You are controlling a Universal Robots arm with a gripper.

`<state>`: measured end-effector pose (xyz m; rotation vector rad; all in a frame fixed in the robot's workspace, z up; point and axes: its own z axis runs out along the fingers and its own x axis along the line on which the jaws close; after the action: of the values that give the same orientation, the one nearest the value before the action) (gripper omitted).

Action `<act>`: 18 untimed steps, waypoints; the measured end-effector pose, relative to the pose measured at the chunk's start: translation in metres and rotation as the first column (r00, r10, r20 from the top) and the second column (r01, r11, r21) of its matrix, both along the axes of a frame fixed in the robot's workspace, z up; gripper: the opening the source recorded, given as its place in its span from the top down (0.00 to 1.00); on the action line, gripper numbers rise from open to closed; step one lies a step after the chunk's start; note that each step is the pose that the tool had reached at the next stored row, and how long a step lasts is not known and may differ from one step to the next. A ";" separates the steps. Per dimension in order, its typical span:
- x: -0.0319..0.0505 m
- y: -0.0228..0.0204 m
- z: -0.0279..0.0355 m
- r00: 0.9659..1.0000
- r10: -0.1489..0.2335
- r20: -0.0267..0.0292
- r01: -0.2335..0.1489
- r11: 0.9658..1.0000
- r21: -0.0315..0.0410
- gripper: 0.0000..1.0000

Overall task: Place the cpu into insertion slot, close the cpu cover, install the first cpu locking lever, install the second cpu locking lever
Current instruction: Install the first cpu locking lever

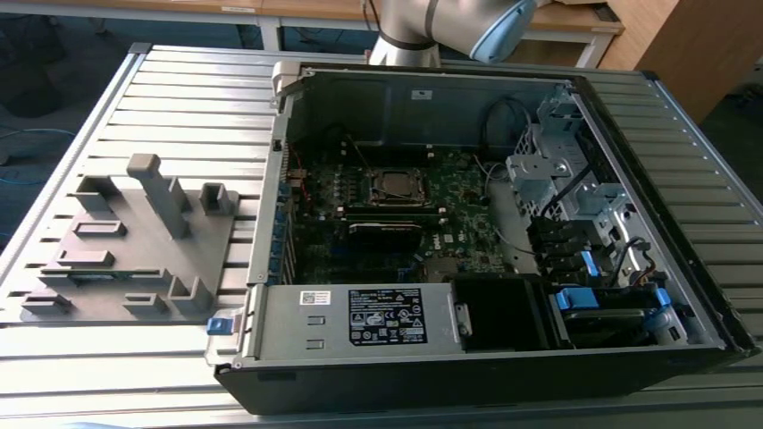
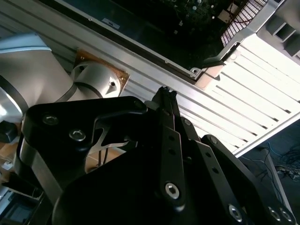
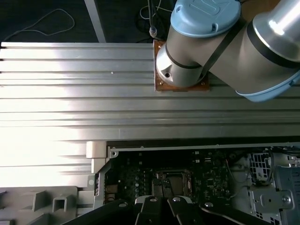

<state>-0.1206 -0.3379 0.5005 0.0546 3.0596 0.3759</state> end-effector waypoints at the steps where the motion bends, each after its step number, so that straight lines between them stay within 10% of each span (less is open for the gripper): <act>1: 0.0000 0.0000 -0.0019 1.000 0.000 0.000 0.000 1.000 0.000 0.89; 18: 0.0000 0.0000 -0.0103 1.000 0.000 0.000 0.000 1.000 -0.001 0.89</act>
<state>-0.1206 -0.3379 0.4902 0.0546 3.0597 0.3749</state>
